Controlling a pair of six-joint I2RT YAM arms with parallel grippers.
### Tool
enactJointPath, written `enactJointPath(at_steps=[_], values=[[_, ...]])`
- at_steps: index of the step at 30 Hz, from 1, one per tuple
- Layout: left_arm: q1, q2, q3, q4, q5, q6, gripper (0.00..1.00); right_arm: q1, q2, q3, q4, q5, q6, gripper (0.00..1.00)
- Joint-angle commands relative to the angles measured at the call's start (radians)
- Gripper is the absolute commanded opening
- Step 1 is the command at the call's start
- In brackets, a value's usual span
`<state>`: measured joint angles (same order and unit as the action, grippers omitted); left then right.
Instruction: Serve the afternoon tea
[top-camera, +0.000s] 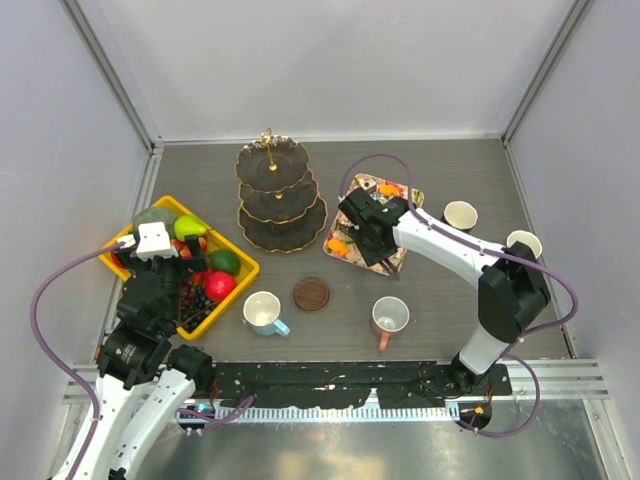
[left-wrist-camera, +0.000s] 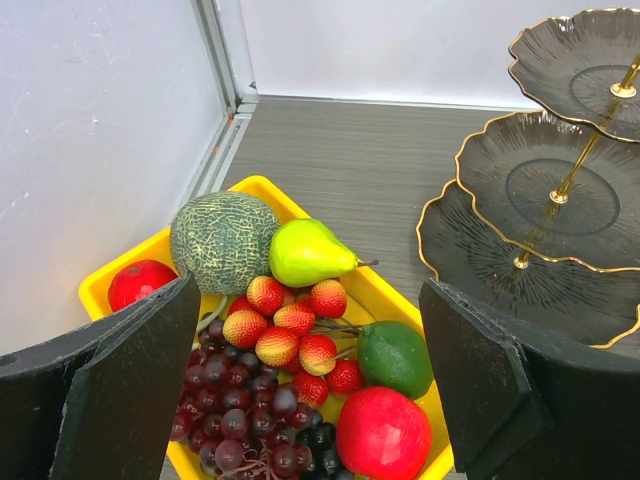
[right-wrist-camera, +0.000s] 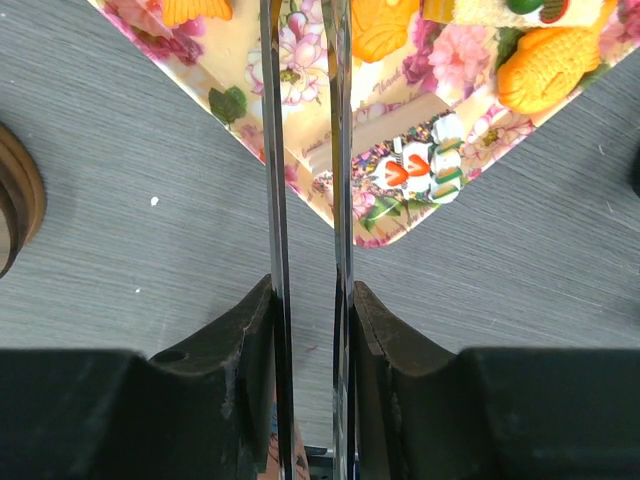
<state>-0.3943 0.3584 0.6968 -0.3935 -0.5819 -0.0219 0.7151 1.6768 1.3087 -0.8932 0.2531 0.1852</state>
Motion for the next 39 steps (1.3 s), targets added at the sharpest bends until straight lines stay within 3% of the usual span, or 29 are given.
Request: enactJointPath(at_steps=[1,12,23,39], values=[[0.005,0.008,-0.003,0.059,0.002,0.002,0.99,0.0,-0.123,0.012,-0.007,0.023,-0.015,0.3],[0.006,0.016,-0.003,0.062,0.004,0.002,0.99,0.047,-0.184,0.067,0.007,0.011,-0.029,0.3],[0.006,0.016,-0.013,0.071,-0.007,0.004,0.99,0.061,-0.002,0.185,0.128,-0.002,-0.055,0.3],[0.009,0.022,-0.013,0.074,-0.004,0.004,0.99,0.087,0.155,0.204,0.407,-0.043,-0.096,0.3]])
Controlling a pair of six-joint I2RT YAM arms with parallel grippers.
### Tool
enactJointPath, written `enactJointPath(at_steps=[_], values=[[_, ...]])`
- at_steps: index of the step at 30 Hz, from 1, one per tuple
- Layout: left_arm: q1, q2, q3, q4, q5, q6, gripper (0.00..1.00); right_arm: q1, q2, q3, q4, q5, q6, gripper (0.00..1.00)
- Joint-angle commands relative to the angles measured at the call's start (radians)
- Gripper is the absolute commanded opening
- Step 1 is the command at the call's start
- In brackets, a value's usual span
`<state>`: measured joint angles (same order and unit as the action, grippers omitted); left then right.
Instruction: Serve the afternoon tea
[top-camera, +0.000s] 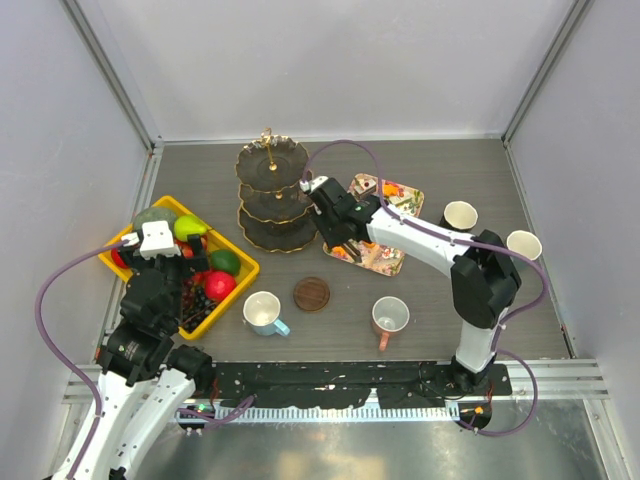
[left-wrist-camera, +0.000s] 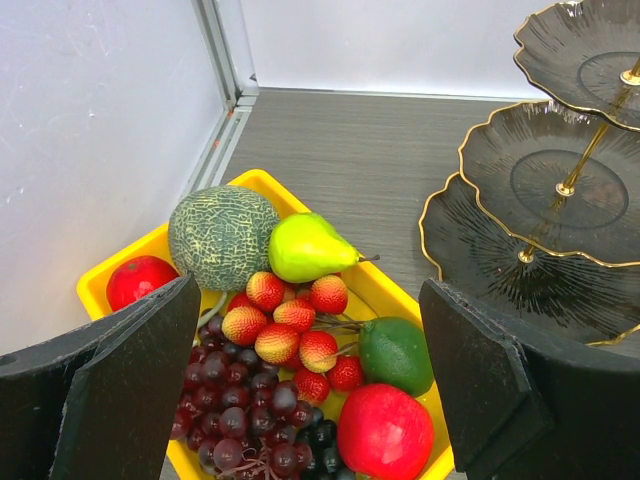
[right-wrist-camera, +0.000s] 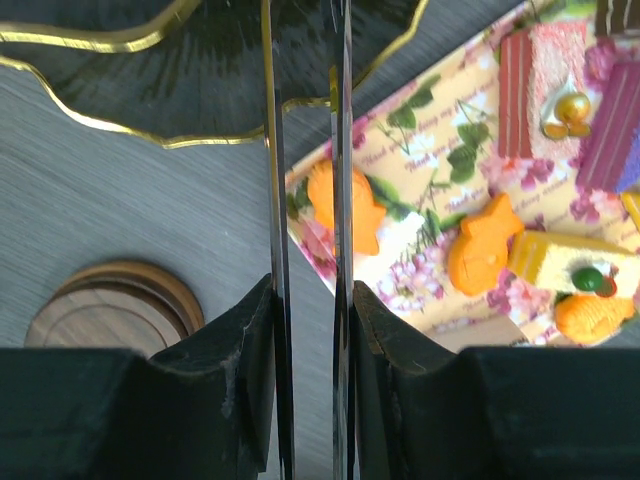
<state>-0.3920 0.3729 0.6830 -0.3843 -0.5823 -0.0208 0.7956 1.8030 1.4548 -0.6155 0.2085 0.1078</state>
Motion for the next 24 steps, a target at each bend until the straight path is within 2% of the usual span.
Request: enactJointPath(at_steps=[1,12,24], values=[[0.008,0.008,0.0,0.065,-0.004,0.004,0.99,0.008,0.035,0.058,0.154,0.003,-0.022,0.3],[0.013,0.011,-0.002,0.065,0.006,0.001,0.99,0.008,0.134,0.061,0.296,-0.008,-0.04,0.3],[0.015,0.009,-0.003,0.067,0.009,-0.001,0.99,0.008,0.18,0.05,0.316,-0.004,-0.033,0.35]])
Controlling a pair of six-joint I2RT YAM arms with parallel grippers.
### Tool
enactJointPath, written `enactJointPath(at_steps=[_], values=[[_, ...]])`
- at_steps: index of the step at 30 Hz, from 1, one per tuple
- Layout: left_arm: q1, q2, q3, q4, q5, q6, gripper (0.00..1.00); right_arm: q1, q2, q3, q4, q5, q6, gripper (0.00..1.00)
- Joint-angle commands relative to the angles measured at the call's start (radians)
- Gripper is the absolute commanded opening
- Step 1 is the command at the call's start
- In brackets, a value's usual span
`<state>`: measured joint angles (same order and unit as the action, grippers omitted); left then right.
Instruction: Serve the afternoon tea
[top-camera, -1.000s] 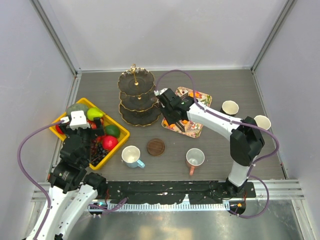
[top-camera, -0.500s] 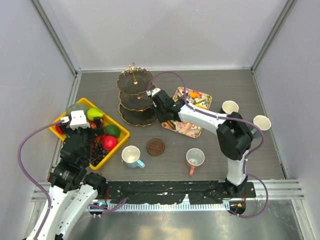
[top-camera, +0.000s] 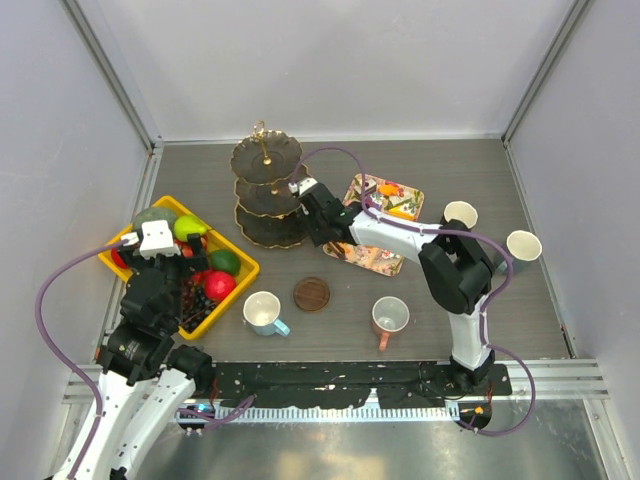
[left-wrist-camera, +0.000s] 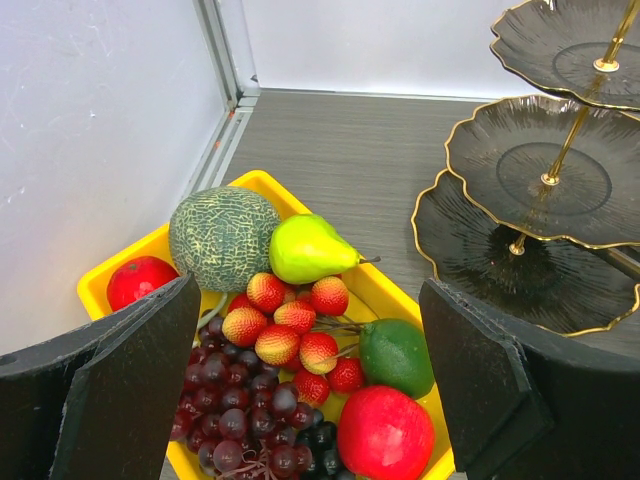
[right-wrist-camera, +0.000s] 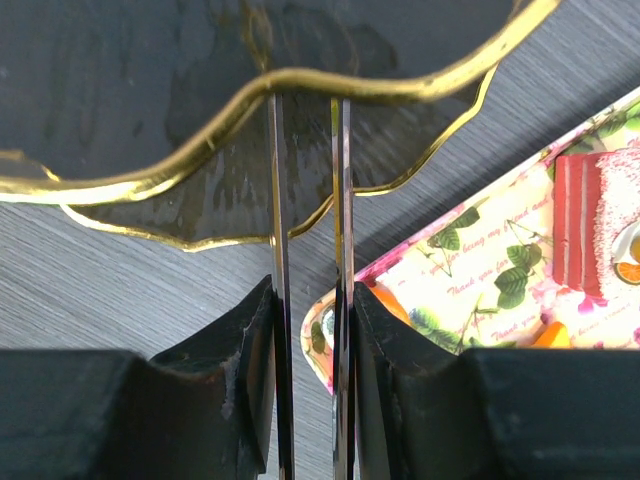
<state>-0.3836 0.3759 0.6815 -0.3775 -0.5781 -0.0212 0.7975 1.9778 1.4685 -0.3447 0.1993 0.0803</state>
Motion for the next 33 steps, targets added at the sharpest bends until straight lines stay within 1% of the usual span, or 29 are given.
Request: enactJointPath(at_steps=[1,13,20,28,33], values=[[0.008,0.006,-0.002,0.06,0.004,0.001,0.99,0.005,0.003,0.033,0.046,0.003,-0.002,0.36],[0.009,0.011,-0.004,0.06,0.004,0.001,0.99,0.005,-0.026,0.009,0.052,-0.005,0.001,0.46],[0.011,0.011,-0.005,0.061,0.004,0.001,0.99,0.005,-0.077,-0.023,0.043,-0.001,0.003,0.47],[0.012,0.009,-0.007,0.061,0.004,0.003,0.99,0.005,-0.174,-0.042,-0.043,0.019,-0.007,0.48],[0.012,0.011,-0.005,0.063,0.007,0.001,0.99,0.006,-0.22,-0.042,-0.161,0.054,-0.01,0.49]])
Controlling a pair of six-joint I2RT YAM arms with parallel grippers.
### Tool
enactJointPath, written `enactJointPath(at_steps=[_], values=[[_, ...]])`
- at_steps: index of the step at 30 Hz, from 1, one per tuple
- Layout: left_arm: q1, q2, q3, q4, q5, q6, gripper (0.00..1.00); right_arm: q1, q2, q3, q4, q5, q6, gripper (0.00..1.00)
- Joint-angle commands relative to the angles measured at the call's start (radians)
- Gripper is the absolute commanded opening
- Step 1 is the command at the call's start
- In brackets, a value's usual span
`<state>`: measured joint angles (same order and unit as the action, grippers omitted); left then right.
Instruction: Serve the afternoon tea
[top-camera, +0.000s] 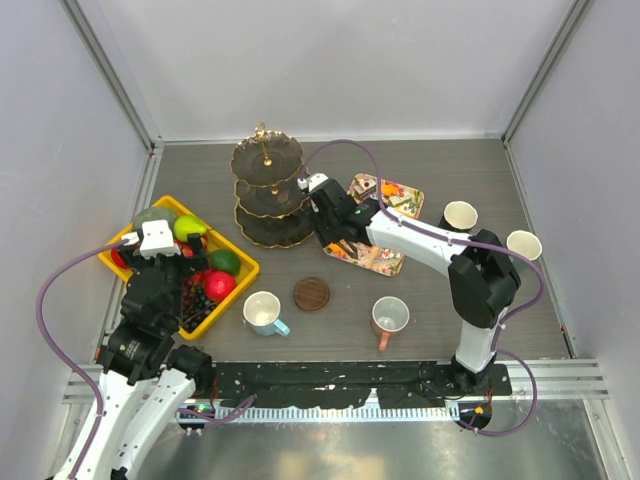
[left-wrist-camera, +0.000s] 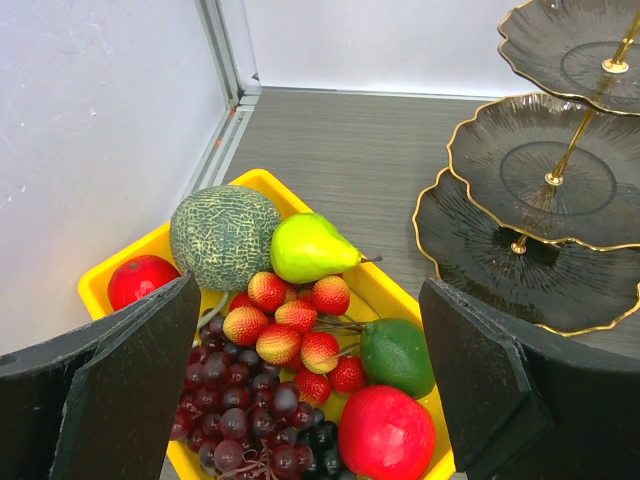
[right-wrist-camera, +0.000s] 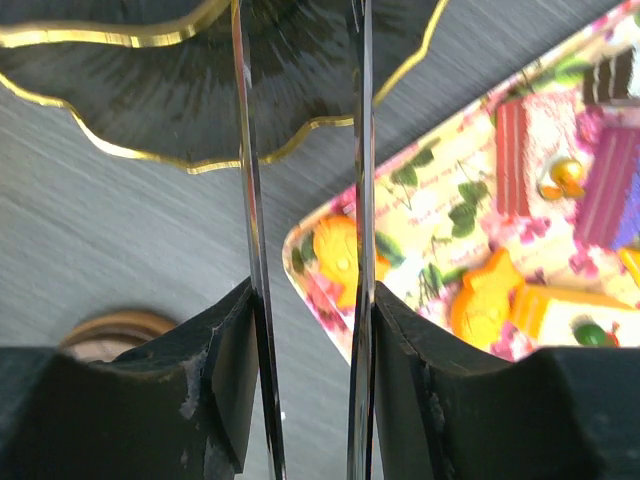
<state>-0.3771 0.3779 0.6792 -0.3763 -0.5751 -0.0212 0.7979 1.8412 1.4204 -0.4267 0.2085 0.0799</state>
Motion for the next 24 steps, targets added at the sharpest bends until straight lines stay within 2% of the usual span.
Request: enactJointPath(at_steps=[1,12,18,24], values=[[0.006,0.009,-0.003,0.06,0.003,0.001,0.99,0.004,-0.088,0.006,-0.114,0.058,-0.009,0.48],[0.007,0.012,-0.004,0.06,0.015,-0.003,0.99,-0.017,-0.27,-0.08,-0.296,0.12,0.038,0.48],[0.006,0.012,-0.003,0.059,0.021,-0.003,0.99,-0.138,-0.313,-0.086,-0.403,0.146,0.064,0.48],[0.006,0.007,-0.003,0.057,0.024,-0.006,0.99,-0.247,-0.28,-0.078,-0.423,0.127,0.073,0.49]])
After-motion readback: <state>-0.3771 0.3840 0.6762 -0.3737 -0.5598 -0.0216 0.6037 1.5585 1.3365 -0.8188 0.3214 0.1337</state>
